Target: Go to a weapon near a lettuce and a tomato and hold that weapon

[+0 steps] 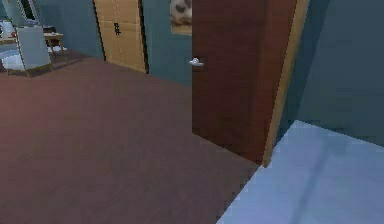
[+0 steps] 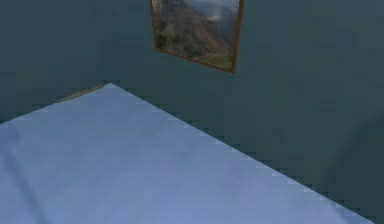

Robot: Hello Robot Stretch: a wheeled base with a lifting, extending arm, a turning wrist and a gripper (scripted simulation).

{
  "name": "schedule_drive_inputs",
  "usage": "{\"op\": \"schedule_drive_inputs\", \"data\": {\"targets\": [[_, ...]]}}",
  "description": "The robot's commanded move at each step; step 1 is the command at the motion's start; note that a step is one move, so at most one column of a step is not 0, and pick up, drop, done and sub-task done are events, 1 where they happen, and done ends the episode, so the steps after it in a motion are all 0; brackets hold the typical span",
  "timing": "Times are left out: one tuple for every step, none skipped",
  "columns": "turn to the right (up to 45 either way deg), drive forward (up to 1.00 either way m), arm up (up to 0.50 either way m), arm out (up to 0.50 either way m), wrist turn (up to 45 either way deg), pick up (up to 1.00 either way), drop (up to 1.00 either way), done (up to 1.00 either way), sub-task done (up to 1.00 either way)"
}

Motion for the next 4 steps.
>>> {"op": "schedule_drive_inputs", "data": {"targets": [[0.0,0.4,0.0,0.0,0.0,0.0,0.0,0.0,0.0],[-42.0,0.0,0.0,0.0,0.0,0.0,0.0,0.0,0.0],[0.0,1.0,0.0,0.0,0.0,0.0,0.0,0.0,0.0],[-6.0,0.0,0.0,0.0,0.0,0.0,0.0,0.0,0.0]]}}
